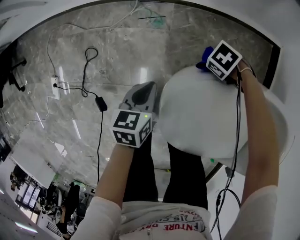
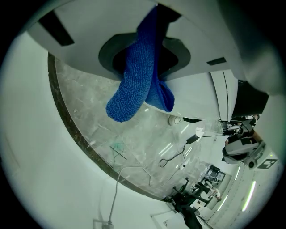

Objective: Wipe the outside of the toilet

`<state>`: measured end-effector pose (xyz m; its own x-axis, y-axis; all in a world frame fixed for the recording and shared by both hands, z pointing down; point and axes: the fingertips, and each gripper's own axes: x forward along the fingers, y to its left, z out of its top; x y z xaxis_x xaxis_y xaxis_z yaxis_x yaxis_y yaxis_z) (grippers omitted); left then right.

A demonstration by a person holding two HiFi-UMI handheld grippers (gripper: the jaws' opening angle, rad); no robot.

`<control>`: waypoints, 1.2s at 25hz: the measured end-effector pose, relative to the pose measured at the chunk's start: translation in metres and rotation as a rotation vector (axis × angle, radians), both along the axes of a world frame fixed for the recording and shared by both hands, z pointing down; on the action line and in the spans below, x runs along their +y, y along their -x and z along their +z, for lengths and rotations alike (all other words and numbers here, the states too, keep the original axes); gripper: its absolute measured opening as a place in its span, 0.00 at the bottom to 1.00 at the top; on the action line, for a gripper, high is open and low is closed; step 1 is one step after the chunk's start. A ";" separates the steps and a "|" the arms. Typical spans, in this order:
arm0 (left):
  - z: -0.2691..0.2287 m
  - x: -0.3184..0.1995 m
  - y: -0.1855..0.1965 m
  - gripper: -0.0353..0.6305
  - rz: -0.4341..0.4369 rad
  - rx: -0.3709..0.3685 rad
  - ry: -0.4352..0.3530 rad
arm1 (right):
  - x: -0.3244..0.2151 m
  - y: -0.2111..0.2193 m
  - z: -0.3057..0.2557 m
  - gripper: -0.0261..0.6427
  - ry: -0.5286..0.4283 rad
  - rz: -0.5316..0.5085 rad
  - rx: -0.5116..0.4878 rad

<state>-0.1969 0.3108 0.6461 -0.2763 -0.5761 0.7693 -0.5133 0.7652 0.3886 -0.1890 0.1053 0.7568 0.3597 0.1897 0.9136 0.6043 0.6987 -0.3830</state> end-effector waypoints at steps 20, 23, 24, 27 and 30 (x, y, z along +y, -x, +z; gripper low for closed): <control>0.017 0.153 0.012 0.06 -0.051 0.084 -0.003 | 0.185 -0.011 0.000 0.15 0.020 -0.316 0.088; 0.015 0.187 0.012 0.06 -0.056 0.093 0.021 | 0.216 -0.024 0.000 0.15 0.025 -0.379 0.110; 0.014 0.199 0.013 0.06 -0.055 0.095 0.034 | 0.230 -0.028 -0.002 0.15 0.042 -0.356 0.135; 0.012 0.225 0.024 0.06 -0.048 0.083 0.060 | 0.281 -0.027 -0.008 0.15 0.143 -0.213 0.172; 0.006 0.235 0.040 0.06 -0.038 0.062 0.056 | 0.311 -0.013 -0.019 0.15 0.177 -0.100 0.135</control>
